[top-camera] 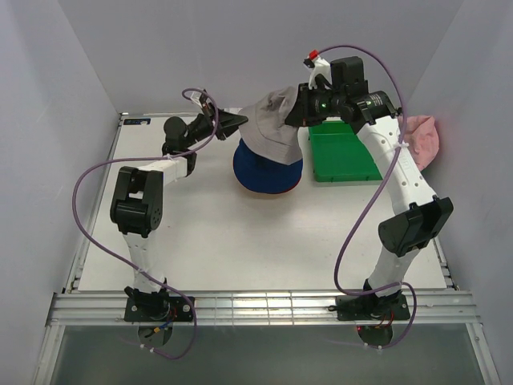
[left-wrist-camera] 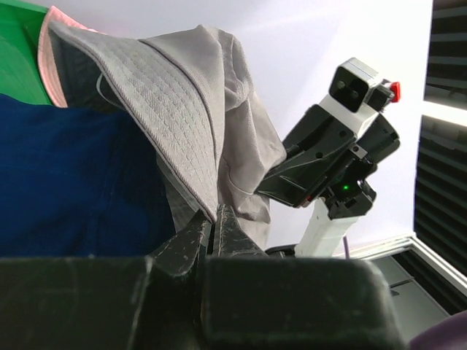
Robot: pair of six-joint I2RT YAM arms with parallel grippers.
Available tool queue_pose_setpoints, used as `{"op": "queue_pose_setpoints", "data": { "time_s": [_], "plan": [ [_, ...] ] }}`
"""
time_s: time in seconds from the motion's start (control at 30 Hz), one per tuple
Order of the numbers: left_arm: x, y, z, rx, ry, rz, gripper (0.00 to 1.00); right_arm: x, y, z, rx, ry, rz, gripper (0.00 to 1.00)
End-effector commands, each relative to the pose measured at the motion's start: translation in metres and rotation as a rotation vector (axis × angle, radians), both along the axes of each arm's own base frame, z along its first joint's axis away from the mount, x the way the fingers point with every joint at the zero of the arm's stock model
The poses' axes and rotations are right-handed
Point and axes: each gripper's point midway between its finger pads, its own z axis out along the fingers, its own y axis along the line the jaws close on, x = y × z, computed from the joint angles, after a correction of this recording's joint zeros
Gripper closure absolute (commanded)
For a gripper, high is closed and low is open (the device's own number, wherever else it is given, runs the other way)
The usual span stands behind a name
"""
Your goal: Stack the hats
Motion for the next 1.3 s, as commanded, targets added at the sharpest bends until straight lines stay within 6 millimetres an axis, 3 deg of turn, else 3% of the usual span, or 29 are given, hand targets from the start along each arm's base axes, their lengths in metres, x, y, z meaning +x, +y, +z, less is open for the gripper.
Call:
{"op": "queue_pose_setpoints", "data": {
  "time_s": [0.0, 0.3, 0.77, 1.03, 1.27],
  "plan": [
    [-0.013, 0.010, 0.013, -0.026, -0.062, -0.031, 1.00, 0.002, 0.000, 0.018, -0.004, -0.072, -0.001, 0.86],
    [-0.017, 0.023, -0.001, -0.041, -0.076, -0.069, 1.00, -0.001, 0.006, 0.015, 0.001, -0.064, 0.016, 0.82],
    [-0.030, 0.033, -0.012, -0.027, -0.099, -0.077, 1.00, -0.006, 0.013, 0.009, -0.008, -0.063, 0.037, 0.66],
    [-0.031, 0.041, -0.020, -0.012, -0.092, -0.065, 1.00, -0.004, 0.007, 0.009, -0.020, -0.061, -0.003, 0.49],
    [-0.034, 0.046, -0.029, 0.001, -0.091, -0.065, 1.00, -0.003, -0.006, -0.006, -0.007, 0.029, -0.043, 0.45]
  ]
}}
